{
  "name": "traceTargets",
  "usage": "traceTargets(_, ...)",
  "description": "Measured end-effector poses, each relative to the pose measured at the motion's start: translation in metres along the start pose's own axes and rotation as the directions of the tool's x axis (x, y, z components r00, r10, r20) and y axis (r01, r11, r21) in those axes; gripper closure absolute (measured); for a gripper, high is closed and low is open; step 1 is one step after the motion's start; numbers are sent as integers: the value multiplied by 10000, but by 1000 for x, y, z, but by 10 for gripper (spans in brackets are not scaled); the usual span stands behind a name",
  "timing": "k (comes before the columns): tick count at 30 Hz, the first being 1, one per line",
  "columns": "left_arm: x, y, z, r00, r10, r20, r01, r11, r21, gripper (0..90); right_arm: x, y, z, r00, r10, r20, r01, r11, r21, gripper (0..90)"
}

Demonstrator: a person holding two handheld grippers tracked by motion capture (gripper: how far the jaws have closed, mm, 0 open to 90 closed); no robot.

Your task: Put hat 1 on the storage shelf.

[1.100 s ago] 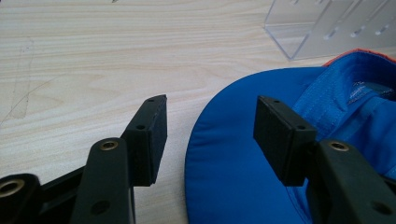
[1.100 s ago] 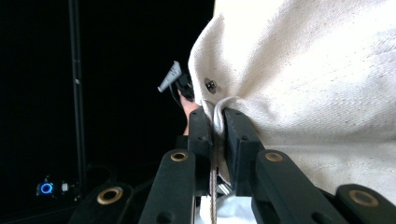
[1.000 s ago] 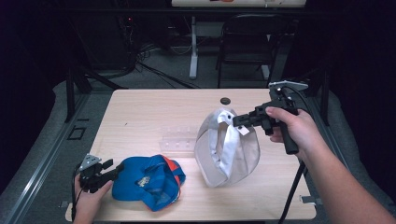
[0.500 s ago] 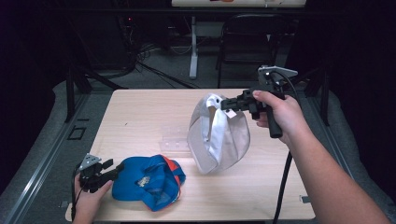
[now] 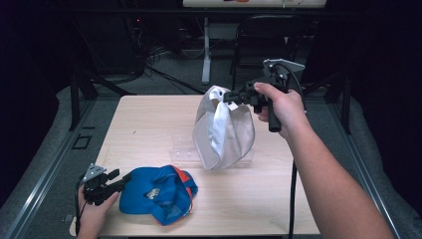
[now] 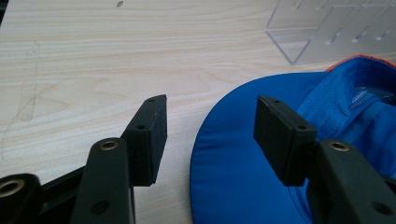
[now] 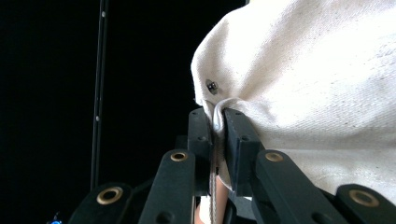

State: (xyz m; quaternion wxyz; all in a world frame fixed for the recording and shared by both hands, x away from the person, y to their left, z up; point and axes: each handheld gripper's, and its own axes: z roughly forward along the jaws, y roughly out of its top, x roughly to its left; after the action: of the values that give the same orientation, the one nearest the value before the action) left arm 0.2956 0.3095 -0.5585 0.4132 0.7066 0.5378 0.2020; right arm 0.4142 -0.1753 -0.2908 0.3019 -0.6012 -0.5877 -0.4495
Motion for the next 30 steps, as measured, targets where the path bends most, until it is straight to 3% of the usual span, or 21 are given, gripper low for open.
traceTargets(7,-6,2,-2,9996,269,-11,-270,9994,-196,452,-2,11,12,9999,137,2,-136,9992,-387,820)
traceTargets(15,-14,6,-4,9996,233,172,-224,9986,-482,452,-4,22,24,9995,317,-46,-319,9971,-688,820)
traceTargets(17,-18,8,-8,9990,254,354,-233,9979,-603,453,-5,24,28,9993,376,-19,-376,9963,-775,820)
traceTargets(22,-39,19,-16,9943,783,727,-697,9910,-1145,452,-5,30,36,9988,491,-48,-493,9932,-1053,819)
traceTargets(30,-71,35,-13,9810,1569,1141,-1436,9828,-1164,422,-6,30,48,9987,492,101,-478,9927,-1108,818)
